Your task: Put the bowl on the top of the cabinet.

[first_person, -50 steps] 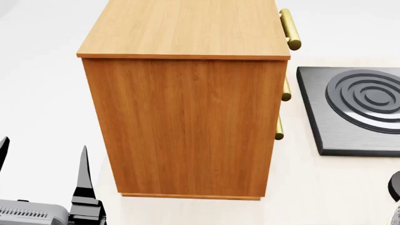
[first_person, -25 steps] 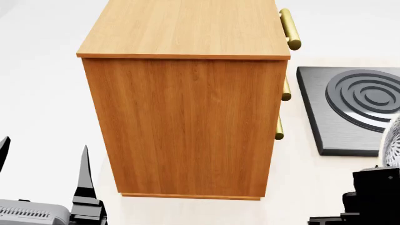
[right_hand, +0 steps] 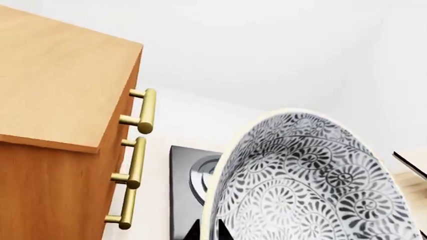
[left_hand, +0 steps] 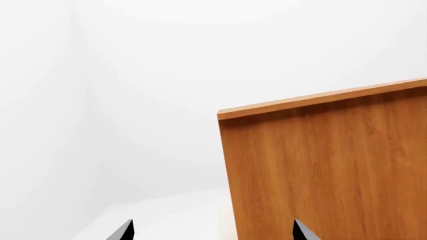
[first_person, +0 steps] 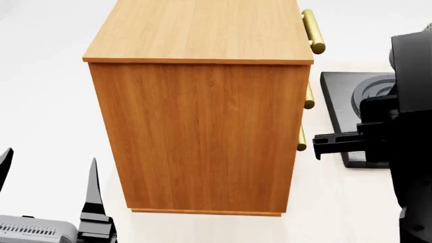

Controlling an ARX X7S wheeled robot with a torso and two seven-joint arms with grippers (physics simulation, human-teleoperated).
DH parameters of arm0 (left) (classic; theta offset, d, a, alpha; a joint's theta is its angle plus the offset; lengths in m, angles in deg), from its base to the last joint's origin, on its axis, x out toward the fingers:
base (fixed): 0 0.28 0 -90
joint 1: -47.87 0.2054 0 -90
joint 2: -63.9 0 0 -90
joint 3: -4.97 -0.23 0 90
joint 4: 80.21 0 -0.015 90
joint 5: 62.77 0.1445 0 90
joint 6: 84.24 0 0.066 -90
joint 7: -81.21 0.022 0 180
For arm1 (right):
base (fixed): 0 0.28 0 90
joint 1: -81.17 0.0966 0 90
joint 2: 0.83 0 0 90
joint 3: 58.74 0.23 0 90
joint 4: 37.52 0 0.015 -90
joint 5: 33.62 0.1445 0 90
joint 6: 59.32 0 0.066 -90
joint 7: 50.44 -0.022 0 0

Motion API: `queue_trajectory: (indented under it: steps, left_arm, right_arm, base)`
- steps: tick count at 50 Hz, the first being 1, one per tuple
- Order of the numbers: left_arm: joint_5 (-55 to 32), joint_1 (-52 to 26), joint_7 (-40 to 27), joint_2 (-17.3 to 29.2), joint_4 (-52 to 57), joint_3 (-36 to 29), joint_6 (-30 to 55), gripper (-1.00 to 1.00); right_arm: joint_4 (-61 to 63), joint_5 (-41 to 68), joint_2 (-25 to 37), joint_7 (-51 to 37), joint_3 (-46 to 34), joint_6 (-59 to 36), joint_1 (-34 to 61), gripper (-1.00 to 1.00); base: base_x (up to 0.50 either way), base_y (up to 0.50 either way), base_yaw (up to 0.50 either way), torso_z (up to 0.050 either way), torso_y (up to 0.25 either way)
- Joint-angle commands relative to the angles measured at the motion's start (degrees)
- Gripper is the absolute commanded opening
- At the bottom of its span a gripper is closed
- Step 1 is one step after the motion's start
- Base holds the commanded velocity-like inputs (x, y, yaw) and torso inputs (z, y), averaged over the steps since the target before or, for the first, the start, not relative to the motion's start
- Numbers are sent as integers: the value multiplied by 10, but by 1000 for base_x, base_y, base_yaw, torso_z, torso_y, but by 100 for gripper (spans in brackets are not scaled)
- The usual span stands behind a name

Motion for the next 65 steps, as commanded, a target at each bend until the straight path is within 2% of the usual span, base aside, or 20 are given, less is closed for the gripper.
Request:
queue_trajectory:
  steps: [1,15,23,35,45,57,65]
  left_arm:
    - [-1,-1,-2,0,4,-3,4,100]
    - [-1,-3,-3,3,5,-4,3,100]
    - [0,-2,-3,3,3,-8,2,100]
    - [2,-8,-4,2,-3,-15,4,100]
    - [4,-9,-6,2,-2,-20,7,100]
    - [2,-6,-8,5,4,-19,7,100]
    - [2,-2,-11,9,12,-18,10,100]
  right_arm:
    - [-103,127,0,-116,-106,-4,171,-100]
    - [-199,169,-21,-133,-257,12,365,-100]
    - [-226,162,-49,-130,-325,12,441,-100]
    - [-333,162,-96,-54,-330,14,543,-100]
    - [-376,148,-126,-41,-343,20,598,-100]
    - [-370,149,-174,-47,-356,48,605,-100]
    - [-358,155,-185,-44,-356,60,601,-100]
  base:
    - [0,0,0,0,0]
    - [0,0,0,0,1]
    - [0,0,0,0,0]
    - [0,0,0,0,0]
    - [0,0,0,0,1]
    - [0,0,0,0,0]
    - [0,0,0,0,1]
